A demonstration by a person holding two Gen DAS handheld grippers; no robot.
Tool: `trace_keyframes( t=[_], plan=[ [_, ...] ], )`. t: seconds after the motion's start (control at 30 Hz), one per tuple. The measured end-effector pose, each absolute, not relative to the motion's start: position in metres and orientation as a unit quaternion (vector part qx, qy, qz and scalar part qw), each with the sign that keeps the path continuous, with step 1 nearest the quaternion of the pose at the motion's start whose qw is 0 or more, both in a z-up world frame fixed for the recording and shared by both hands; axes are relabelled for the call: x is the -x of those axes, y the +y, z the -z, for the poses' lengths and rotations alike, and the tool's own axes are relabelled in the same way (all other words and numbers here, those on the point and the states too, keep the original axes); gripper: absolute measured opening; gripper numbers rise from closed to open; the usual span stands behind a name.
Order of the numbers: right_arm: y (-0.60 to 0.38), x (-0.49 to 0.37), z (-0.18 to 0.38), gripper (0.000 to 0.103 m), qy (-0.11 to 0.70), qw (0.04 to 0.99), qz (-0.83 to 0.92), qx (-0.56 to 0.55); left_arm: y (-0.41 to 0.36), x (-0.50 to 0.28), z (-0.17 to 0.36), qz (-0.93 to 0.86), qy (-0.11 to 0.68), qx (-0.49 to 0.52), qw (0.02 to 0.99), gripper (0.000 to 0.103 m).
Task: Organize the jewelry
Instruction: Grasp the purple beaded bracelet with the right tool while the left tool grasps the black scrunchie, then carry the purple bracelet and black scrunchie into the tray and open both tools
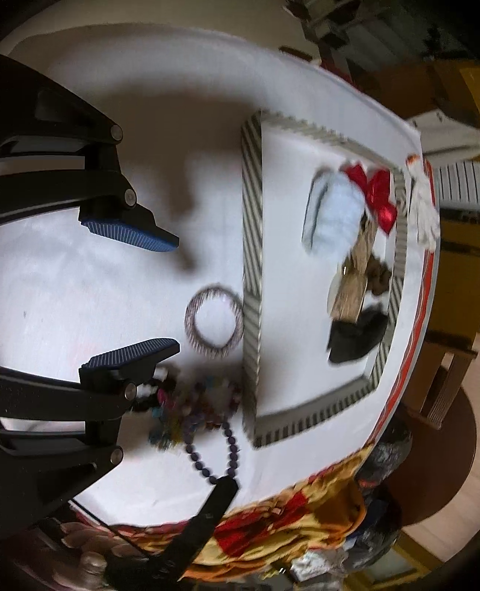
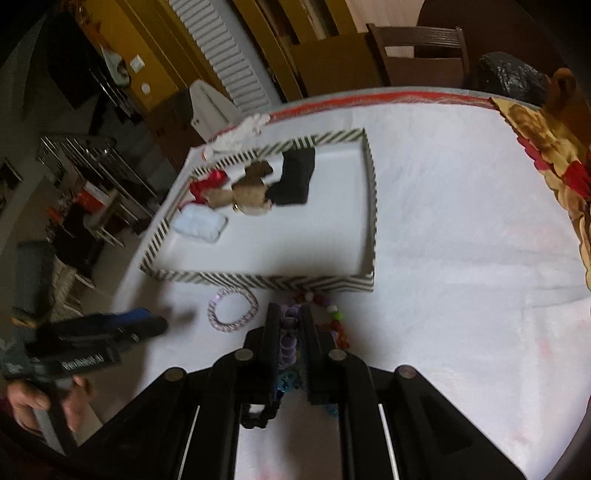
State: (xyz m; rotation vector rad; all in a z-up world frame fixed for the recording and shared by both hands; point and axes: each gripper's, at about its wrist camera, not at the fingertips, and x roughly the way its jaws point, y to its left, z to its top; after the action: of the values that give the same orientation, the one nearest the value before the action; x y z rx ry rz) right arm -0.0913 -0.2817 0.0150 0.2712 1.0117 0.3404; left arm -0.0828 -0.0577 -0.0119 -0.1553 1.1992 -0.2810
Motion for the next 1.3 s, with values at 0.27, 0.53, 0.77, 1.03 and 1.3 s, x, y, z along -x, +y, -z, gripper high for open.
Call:
trace_keyframes(
  t=[0.27,0.53,0.77,1.03,1.3],
  plan=[
    [-0.295,0.092,-0.033,0.009,0.462,0.861,-0.154,-0.147,-0.098,0.088,0.027,0.214,0.583,0.066,0.781,0.046],
    [-0.302,0.097,-0.043,0.009,0.455,0.866,-0.145,-0.145,-0.128,0.087,0.05,0.235,0.602,0.029,0.763,0.045],
    [-0.301,0.098,-0.052,0.009,0.45,0.87,-0.145,-0.141,-0.127,0.087,0.047,0.247,0.588,0.019,0.77,0.003],
    [-0.293,0.089,-0.068,0.009,0.441,0.874,-0.157,-0.13,-0.09,0.092,-0.003,0.263,0.555,0.028,0.789,0.003],
    [-0.275,0.063,-0.078,0.009,0.439,0.875,-0.174,-0.109,-0.066,0.064,-0.04,0.23,0.515,0.044,0.824,0.003]
  ],
)
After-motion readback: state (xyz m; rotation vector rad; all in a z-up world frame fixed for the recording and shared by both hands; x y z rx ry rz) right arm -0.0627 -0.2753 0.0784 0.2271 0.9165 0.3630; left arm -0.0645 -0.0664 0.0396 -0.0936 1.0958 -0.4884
